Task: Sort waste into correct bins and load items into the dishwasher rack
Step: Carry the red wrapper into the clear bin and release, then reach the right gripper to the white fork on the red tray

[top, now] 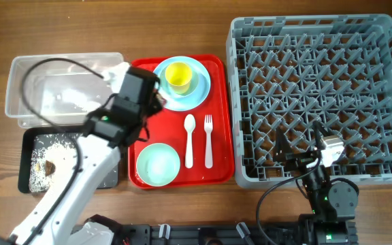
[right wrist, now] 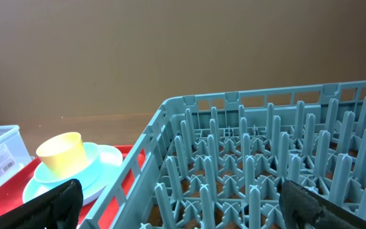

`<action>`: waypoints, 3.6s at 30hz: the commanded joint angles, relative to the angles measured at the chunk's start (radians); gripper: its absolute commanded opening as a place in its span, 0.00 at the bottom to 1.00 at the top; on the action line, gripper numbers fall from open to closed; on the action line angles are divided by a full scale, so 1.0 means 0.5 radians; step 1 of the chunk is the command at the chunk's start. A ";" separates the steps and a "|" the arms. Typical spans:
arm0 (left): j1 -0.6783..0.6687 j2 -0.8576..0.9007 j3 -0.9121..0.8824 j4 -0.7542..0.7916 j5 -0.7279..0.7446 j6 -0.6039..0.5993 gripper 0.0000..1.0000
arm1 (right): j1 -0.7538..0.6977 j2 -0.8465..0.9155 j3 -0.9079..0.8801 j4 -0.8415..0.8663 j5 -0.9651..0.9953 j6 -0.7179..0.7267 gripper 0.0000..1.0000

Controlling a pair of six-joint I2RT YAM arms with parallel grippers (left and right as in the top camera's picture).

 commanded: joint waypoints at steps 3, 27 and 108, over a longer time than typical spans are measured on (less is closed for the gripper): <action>0.452 0.055 0.021 0.034 -0.231 -0.005 0.04 | -0.008 -0.009 -0.002 0.008 -0.010 0.006 1.00; 0.824 -0.049 0.032 0.457 0.403 -0.003 0.92 | -0.008 -0.009 -0.002 0.008 -0.009 0.006 1.00; 0.824 -0.170 0.032 0.268 0.573 -0.003 1.00 | 0.969 2.906 2.779 -1.896 0.204 0.267 0.27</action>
